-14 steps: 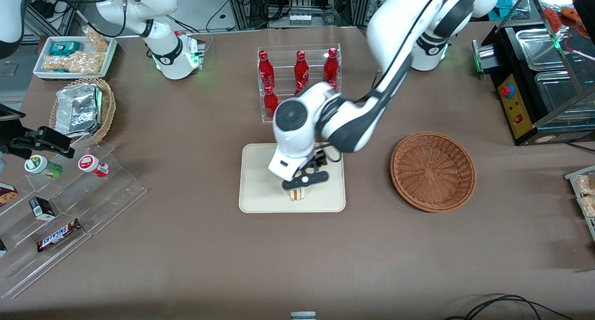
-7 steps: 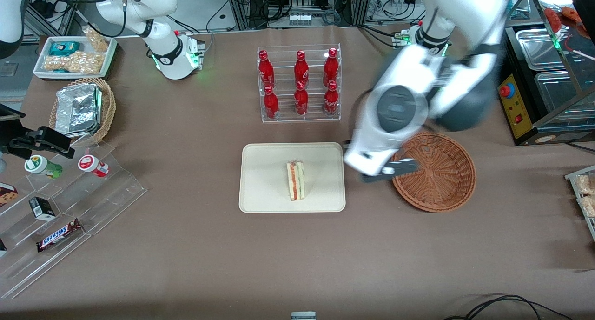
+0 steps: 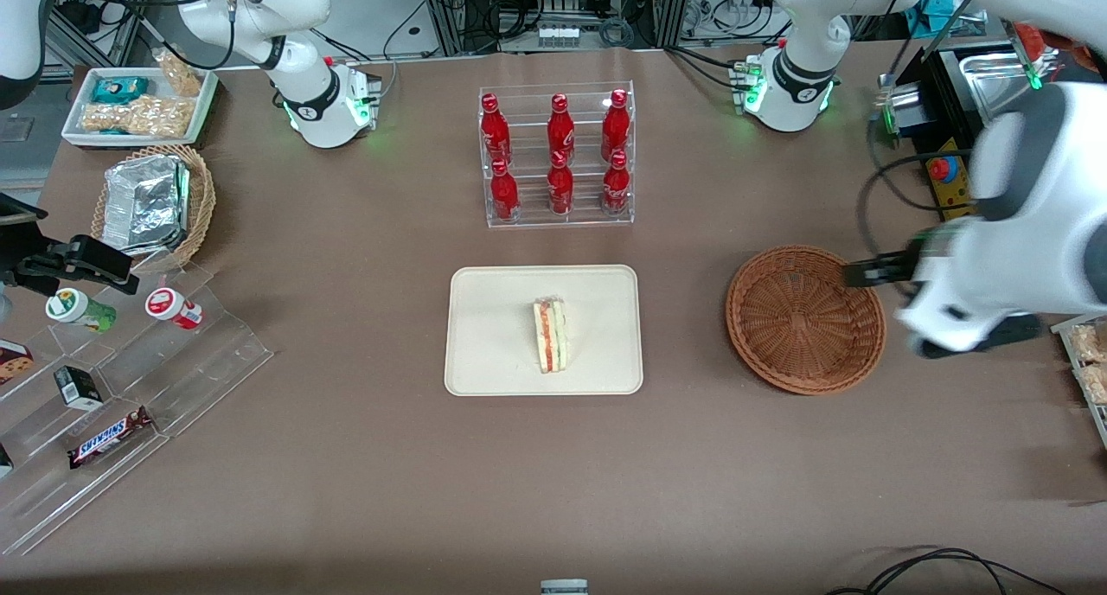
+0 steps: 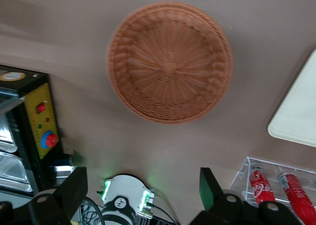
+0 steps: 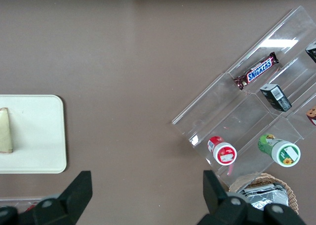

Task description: Place sandwich from basket to tray

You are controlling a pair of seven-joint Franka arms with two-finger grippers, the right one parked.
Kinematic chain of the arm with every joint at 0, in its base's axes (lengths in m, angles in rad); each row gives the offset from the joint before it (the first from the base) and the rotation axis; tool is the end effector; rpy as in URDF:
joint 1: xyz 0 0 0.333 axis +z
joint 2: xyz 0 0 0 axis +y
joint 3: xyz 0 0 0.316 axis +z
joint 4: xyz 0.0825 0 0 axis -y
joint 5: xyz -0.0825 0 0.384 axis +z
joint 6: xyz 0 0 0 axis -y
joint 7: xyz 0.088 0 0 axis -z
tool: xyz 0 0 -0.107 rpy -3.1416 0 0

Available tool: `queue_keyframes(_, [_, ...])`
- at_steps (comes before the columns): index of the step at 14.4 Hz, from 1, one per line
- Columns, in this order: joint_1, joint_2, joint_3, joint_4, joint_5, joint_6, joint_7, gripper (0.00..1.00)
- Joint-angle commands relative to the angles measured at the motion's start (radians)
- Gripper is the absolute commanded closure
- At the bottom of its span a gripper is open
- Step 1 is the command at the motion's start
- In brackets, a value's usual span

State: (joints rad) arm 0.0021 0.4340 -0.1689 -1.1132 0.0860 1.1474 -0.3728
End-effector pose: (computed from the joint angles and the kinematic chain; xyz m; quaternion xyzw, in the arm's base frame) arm 0.6248 -0.0684 0.5463 -0.9743 -0.1110 0.1874 0.0577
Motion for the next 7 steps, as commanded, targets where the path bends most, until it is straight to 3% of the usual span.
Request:
queue_keyframes(1, [0.077, -0.073, -0.017, -0.057, 0.000, -0.002, 0.037, 0.00])
queue_keyframes(3, [0.146, -0.180, -0.044, -0.211, -0.002, 0.081, 0.081, 0.00])
queue_keyframes(5, [0.160, -0.347, -0.046, -0.424, -0.009, 0.234, 0.094, 0.00])
queue_keyframes(7, [0.154, -0.466, -0.046, -0.528, -0.044, 0.313, 0.094, 0.00])
